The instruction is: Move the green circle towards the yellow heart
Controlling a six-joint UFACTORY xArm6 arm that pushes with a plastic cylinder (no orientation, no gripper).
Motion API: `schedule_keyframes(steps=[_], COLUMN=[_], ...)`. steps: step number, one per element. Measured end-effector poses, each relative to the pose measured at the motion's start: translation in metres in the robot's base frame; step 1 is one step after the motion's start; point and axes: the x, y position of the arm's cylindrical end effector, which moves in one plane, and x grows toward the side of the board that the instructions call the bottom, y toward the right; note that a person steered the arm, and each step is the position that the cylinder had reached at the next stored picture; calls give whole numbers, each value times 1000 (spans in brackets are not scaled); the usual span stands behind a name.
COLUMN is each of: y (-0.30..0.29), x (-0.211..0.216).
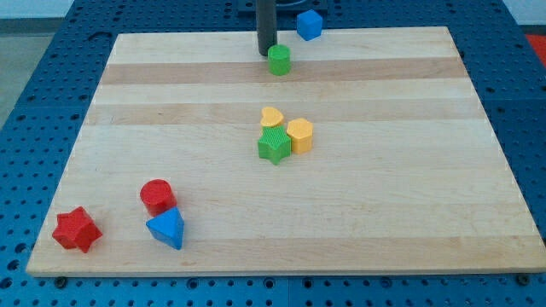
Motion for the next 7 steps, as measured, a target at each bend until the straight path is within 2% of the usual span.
schedule_keyframes(steps=[2,4,5,7], y=[17,33,65,47], x=[76,58,61,125])
